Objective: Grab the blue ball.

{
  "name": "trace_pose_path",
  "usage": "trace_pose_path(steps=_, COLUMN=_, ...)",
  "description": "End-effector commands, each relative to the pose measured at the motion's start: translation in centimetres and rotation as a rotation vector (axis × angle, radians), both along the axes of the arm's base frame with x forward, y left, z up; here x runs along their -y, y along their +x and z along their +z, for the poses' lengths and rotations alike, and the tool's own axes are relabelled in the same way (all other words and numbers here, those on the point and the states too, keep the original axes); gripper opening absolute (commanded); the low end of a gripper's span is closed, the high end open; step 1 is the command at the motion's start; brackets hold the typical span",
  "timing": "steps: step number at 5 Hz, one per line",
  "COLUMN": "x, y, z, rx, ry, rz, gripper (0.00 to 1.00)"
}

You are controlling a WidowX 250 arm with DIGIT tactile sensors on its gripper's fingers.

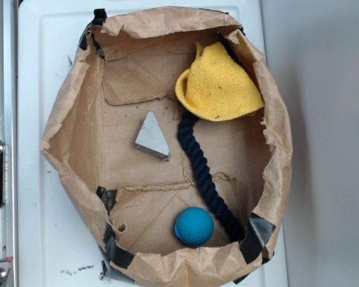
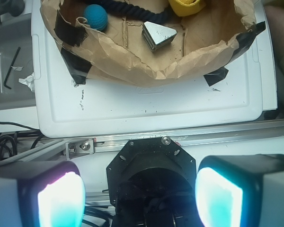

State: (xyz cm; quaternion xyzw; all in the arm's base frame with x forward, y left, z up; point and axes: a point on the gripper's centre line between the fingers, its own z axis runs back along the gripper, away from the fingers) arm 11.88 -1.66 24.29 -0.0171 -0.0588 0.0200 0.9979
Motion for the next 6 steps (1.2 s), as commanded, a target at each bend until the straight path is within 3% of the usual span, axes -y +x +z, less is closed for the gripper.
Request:
trace_pose_path(steps=1, x=0.0, y=0.0, z=0.0, rx=0.000, ry=0.000, rz=0.000, gripper=1.00)
trace_pose_path(steps=3, x=1.2, y=8.9, z=-1.1, rx=-0.031, ry=0.004, rz=0.105, gripper=1.00)
trace_pose_path(steps=4, x=-0.9, y=11.9, z=-2.8, rx=0.018, ry=0.011, rz=0.080, gripper=1.00)
trace_pose_path(steps=5, x=-3.8, y=13.7, z=-5.8, rx=0.062, ry=0.110, rz=0.020, gripper=1.00)
trace_pose_path(steps=6, x=-5.1, y=14.7, z=-8.6, rx=0.031, ry=0.160, rz=0.011, gripper=1.00)
